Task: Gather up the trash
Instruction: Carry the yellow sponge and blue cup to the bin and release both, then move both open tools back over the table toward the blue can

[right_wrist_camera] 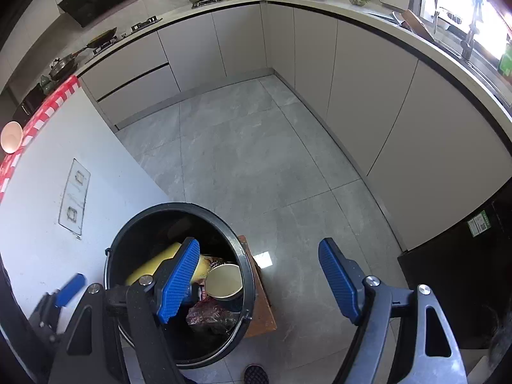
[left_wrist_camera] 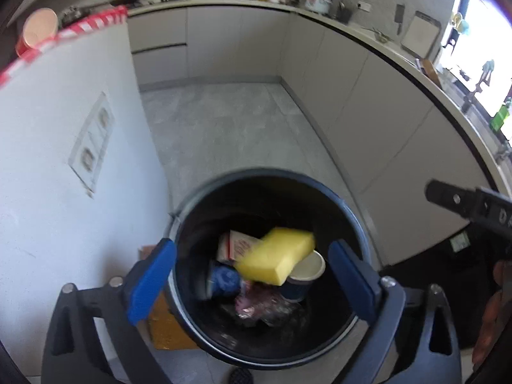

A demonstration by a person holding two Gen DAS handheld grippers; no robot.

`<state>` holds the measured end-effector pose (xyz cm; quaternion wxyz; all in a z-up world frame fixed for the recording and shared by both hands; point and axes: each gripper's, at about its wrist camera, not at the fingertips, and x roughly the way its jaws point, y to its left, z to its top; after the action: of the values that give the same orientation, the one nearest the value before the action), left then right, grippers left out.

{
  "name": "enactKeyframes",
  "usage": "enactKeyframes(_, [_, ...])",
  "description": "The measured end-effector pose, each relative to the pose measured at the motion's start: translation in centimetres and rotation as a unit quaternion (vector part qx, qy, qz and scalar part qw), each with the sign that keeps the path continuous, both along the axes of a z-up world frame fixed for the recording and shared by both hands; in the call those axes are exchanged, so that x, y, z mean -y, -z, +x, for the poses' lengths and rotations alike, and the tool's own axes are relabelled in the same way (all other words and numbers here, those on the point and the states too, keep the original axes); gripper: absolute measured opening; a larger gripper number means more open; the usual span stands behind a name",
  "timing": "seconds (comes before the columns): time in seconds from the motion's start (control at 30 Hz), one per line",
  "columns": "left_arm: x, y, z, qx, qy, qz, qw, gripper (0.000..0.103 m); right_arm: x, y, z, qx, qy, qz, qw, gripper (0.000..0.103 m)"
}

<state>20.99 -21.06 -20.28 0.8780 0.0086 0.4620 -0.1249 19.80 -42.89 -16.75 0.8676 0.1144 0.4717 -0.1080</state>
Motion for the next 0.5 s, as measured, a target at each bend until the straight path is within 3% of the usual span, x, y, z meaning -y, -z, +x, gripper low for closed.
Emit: enactKeyframes(0.5, [-3.8,-6.4,1.2,0.048,-0.029,0.008,0.9984,0.098,-3.2,-5.1,0.9,0.043,-0.023,0.004,0.999,0.090])
